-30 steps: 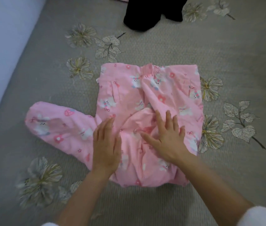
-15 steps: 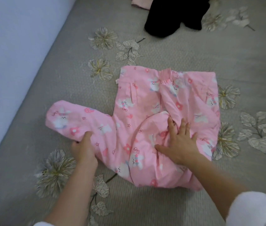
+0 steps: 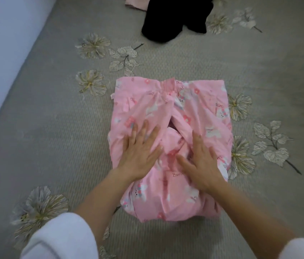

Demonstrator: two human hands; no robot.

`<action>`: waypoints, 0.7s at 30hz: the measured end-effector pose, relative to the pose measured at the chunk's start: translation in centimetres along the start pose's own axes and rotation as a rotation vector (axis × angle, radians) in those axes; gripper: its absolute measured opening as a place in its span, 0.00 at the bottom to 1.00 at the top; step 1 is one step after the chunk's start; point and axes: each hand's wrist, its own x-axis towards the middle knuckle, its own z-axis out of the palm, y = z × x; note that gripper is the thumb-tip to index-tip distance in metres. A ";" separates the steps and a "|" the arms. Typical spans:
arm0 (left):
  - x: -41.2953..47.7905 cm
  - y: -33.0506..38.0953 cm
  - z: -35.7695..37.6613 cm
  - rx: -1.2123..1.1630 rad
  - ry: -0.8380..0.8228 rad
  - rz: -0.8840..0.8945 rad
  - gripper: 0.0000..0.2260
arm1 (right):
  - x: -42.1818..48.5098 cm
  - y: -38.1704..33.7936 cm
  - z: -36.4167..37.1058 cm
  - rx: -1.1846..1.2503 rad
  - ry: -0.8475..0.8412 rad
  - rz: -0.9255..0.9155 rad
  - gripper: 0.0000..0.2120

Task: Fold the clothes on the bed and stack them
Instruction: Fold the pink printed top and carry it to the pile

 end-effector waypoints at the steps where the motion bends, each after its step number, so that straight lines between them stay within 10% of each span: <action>1: 0.4 -0.1 0.5 0.024 -0.024 0.007 0.27 | -0.3 0.5 -0.2 -0.055 -0.012 -0.025 0.39; 7: 1.2 0.0 1.8 0.213 -0.192 -0.043 0.28 | 0.3 1.1 -1.2 -0.051 -0.182 0.003 0.33; 14: -7.3 0.1 -1.3 -0.053 -0.019 0.281 0.37 | -7.8 3.2 -3.4 -0.138 0.124 -0.354 0.35; 21: -12.3 -2.5 1.1 0.447 -0.113 0.471 0.48 | -10.5 5.2 -0.1 -0.511 -0.036 -0.413 0.47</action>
